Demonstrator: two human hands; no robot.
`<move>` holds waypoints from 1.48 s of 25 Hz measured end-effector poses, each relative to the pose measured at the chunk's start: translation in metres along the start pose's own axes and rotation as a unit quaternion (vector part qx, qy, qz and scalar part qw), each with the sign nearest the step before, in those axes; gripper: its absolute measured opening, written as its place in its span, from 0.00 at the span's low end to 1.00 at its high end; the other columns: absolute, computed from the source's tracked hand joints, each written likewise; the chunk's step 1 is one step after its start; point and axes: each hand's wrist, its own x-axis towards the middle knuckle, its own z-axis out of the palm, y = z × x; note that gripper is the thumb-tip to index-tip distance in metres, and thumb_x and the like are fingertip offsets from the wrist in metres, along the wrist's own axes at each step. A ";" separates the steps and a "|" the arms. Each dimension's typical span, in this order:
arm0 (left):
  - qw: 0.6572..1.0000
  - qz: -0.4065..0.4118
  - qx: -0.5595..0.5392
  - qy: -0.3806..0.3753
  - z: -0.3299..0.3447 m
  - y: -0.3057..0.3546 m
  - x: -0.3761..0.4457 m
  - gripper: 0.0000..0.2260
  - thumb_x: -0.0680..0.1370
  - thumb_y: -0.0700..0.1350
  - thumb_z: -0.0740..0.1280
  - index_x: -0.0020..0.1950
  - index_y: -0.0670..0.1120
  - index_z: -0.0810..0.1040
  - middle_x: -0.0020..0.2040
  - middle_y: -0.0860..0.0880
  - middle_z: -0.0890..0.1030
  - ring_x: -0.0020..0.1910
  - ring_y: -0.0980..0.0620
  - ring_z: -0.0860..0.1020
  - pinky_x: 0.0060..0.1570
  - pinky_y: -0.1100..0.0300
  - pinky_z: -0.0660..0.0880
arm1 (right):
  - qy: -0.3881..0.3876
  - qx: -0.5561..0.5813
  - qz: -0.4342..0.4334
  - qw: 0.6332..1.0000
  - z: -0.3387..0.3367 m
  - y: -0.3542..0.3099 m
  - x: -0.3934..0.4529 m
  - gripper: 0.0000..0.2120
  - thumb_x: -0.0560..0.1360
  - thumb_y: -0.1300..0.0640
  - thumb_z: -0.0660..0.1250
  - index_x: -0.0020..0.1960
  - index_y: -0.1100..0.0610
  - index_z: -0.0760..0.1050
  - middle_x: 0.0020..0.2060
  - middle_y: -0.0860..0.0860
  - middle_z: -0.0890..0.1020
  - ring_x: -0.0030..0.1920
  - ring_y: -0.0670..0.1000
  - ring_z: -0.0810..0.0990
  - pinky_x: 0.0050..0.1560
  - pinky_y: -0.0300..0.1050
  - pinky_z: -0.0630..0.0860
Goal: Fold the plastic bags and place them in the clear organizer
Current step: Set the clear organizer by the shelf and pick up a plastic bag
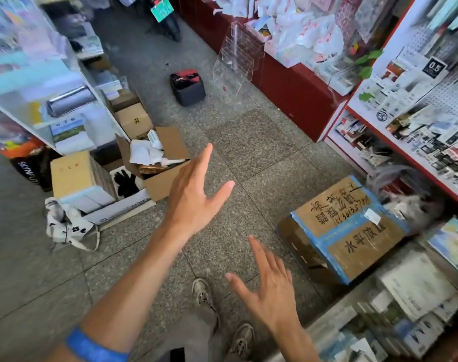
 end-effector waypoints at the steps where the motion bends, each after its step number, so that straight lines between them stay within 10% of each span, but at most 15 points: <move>1: 1.000 -0.003 -0.007 0.001 0.003 -0.003 0.011 0.38 0.77 0.61 0.66 0.81 0.53 0.51 0.78 0.52 0.63 0.76 0.54 0.61 0.75 0.54 0.58 | 0.000 0.011 -0.004 1.000 -0.003 0.001 0.011 0.43 0.70 0.21 0.51 0.79 0.39 0.46 0.76 0.42 0.62 0.75 0.49 0.61 0.72 0.55 0.61; 27: 0.999 0.025 0.026 -0.001 0.070 -0.119 0.539 0.36 0.76 0.62 0.63 0.80 0.48 0.58 0.74 0.46 0.70 0.71 0.48 0.69 0.71 0.49 0.66 | 0.044 -0.062 0.003 0.997 -0.125 -0.044 0.537 0.43 0.70 0.21 0.50 0.77 0.44 0.60 0.68 0.46 0.75 0.64 0.52 0.77 0.57 0.56 0.76; 37: 0.998 -0.042 0.040 0.025 0.067 -0.160 0.740 0.38 0.75 0.64 0.62 0.78 0.43 0.62 0.70 0.43 0.74 0.67 0.43 0.73 0.66 0.46 0.70 | -0.030 -0.033 -0.064 0.997 -0.205 -0.071 0.776 0.43 0.72 0.24 0.53 0.80 0.42 0.47 0.76 0.42 0.63 0.74 0.49 0.63 0.73 0.51 0.60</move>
